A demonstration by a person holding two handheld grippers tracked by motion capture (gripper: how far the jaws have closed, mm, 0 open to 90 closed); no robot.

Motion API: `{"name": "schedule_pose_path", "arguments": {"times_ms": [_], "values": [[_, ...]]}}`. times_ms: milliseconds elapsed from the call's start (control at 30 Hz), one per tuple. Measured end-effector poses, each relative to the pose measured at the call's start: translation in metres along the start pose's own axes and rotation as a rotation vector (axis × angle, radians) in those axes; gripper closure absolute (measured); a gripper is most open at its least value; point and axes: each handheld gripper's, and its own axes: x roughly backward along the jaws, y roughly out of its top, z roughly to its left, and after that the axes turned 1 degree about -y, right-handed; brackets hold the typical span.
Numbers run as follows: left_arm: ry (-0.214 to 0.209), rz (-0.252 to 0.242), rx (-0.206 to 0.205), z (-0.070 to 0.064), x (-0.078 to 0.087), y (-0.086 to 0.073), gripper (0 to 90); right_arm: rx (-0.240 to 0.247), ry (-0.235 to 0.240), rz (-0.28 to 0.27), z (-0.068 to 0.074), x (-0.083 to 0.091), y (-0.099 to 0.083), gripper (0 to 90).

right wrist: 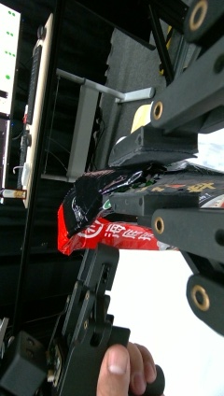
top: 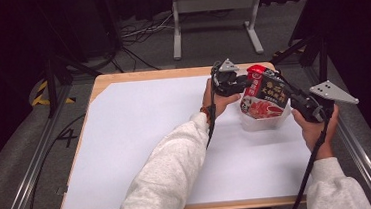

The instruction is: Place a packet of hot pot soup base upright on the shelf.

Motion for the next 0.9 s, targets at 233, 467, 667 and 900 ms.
{"name": "schedule_pose_path", "arguments": {"times_ms": [233,467,667,900], "values": [[0.004,0.008,-0.01,0.0,0.003,0.001,69.1,0.026,-0.026,0.04,0.003,-0.004,-0.002,64.1],[0.006,0.013,-0.02,-0.001,0.005,0.001,68.8,0.011,-0.019,0.051,0.001,-0.004,-0.005,58.7],[0.01,0.026,-0.027,-0.002,0.008,-0.001,67.6,0.037,-0.03,0.08,0.003,-0.002,-0.007,53.0],[0.007,0.025,-0.025,-0.002,0.013,-0.005,67.3,0.035,-0.029,0.109,0.002,-0.001,-0.018,53.6]]}}
